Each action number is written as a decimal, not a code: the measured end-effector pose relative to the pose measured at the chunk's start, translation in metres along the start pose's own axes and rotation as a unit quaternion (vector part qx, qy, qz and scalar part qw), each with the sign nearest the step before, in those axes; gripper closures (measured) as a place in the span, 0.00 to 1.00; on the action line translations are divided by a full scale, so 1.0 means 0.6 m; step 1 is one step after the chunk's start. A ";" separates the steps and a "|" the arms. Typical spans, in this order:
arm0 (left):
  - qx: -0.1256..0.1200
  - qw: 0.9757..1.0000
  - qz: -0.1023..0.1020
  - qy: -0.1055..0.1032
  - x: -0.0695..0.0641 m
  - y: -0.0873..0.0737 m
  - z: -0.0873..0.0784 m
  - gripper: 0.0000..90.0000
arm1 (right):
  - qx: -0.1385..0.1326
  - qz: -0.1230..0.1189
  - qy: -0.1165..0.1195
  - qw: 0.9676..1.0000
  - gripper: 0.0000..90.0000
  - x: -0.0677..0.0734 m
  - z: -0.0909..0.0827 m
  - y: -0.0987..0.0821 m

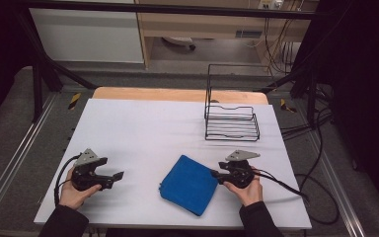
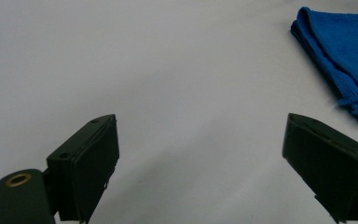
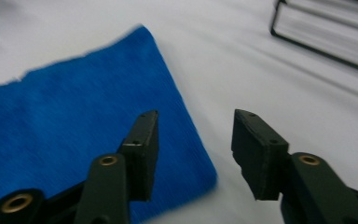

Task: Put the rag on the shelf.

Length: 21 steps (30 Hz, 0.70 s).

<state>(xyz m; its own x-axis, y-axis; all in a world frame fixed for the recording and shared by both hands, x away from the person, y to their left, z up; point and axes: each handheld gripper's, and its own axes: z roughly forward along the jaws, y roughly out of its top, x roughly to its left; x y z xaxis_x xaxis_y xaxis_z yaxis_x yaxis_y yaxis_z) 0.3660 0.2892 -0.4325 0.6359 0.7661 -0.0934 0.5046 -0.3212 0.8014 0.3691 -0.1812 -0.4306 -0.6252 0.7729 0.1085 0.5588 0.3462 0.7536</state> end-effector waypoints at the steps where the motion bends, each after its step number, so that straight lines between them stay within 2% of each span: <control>1: -0.001 1.000 0.000 0.000 0.000 0.000 0.000 0.12 | 0.004 0.012 0.000 1.000 0.65 -0.006 -0.001 -0.014; 5: 0.000 1.000 0.001 -0.001 -0.001 0.000 0.000 0.12 | 0.009 0.023 -0.003 1.000 0.69 -0.009 0.005 -0.021; 11: 0.000 1.000 0.000 -0.001 -0.001 0.000 0.000 0.12 | 0.030 0.041 -0.001 0.999 0.77 -0.009 0.021 -0.023; 16: -0.001 1.000 0.000 -0.001 -0.001 0.001 0.000 0.12 | 0.039 0.062 0.005 0.997 0.85 -0.006 0.023 -0.025; 21: 0.002 1.000 0.001 -0.001 -0.002 0.000 0.001 0.12 | 0.048 0.078 0.022 0.996 0.94 -0.010 0.025 -0.019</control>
<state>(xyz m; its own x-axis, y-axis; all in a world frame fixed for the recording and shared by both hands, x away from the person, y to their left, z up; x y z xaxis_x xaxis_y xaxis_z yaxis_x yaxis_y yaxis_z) 0.3658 0.2881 -0.4327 0.6379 0.7645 -0.0926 0.5053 -0.3248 0.7995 0.3748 -0.1820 -0.4499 -0.5489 0.7982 0.2482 0.6984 0.2747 0.6609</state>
